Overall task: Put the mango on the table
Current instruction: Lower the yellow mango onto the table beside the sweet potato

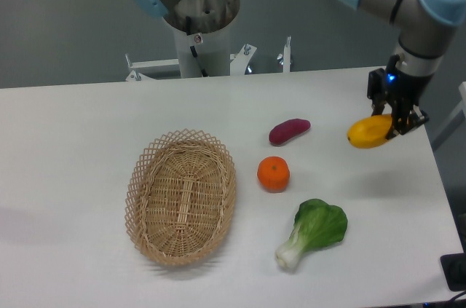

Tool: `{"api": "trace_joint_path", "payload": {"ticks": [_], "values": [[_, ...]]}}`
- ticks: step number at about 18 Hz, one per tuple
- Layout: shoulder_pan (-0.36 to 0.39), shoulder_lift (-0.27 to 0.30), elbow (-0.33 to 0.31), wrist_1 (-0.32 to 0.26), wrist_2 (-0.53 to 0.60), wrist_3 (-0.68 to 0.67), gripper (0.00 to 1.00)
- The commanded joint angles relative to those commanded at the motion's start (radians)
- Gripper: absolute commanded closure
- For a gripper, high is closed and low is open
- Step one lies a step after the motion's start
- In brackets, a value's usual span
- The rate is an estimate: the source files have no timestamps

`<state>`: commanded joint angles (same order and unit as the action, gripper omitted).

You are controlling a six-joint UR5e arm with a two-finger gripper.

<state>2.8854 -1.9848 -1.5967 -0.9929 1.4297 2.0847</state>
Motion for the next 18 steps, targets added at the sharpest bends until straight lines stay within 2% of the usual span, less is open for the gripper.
{"api": "trace_joint_path", "payload": {"ticks": [1,6,13,18], "values": [[0.000,-0.005,-0.015,0.025,0.000,0.000,0.58],[0.002,-0.041,-0.049,0.034,0.000,-0.012,0.58],[0.002,-0.045,-0.100,0.054,0.000,-0.026,0.58],[0.000,-0.045,-0.123,0.069,0.000,-0.037,0.54]]}}
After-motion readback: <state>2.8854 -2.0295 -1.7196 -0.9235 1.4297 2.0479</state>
